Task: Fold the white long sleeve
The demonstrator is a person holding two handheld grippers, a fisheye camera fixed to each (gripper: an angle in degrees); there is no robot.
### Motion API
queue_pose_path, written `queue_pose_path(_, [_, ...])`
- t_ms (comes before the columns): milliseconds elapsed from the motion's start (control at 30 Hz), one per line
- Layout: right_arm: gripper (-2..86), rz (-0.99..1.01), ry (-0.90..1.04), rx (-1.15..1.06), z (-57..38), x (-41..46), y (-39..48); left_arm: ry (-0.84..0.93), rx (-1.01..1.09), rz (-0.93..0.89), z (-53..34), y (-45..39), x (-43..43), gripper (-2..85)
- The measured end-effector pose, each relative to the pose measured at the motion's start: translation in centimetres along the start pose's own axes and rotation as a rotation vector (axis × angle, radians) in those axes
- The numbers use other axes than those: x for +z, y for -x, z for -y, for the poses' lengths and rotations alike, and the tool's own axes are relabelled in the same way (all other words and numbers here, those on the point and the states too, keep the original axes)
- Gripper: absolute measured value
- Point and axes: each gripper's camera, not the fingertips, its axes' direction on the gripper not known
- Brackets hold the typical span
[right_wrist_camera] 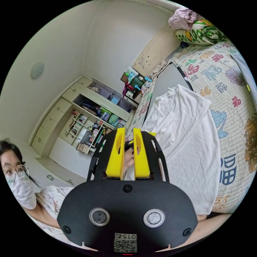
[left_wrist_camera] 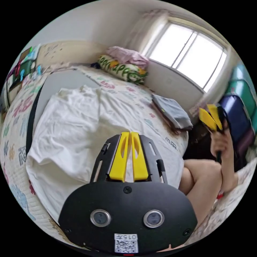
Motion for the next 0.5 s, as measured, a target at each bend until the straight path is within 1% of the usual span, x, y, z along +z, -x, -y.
queue_pose_path(67, [7.2,-0.043,-0.048,0.013,0.4,-0.6,1.0,0.003,0.233,-0.031,-5.6,-7.0,-1.1,1.8])
queue_pose_path(100, [7.3,-0.051,-0.054,0.012,0.5,-0.7,1.3,0.020,0.267,-0.035,-7.1,-8.3,-0.9,2.0])
queue_pose_path(167, [7.4,-0.078,-0.053,-0.002,0.9,-0.6,2.5,0.119,0.312,-0.018,-12.3,-11.2,0.5,3.2])
queue_pose_path(233, [7.5,-0.105,-0.032,-0.029,1.3,-0.2,3.8,0.149,0.296,0.014,-15.4,-11.7,0.9,5.2])
queue_pose_path(300, [7.5,-0.131,-0.006,-0.066,1.6,0.5,5.3,0.132,0.255,0.025,-17.5,-11.6,0.4,5.8])
queue_pose_path(433, [7.6,-0.218,0.116,-0.155,2.6,3.8,8.5,0.070,0.161,-0.023,-19.4,-10.6,-1.9,6.5])
queue_pose_path(500, [7.9,-0.258,0.196,-0.170,3.2,6.0,9.2,0.012,0.069,-0.034,-19.2,-9.3,-3.2,7.1])
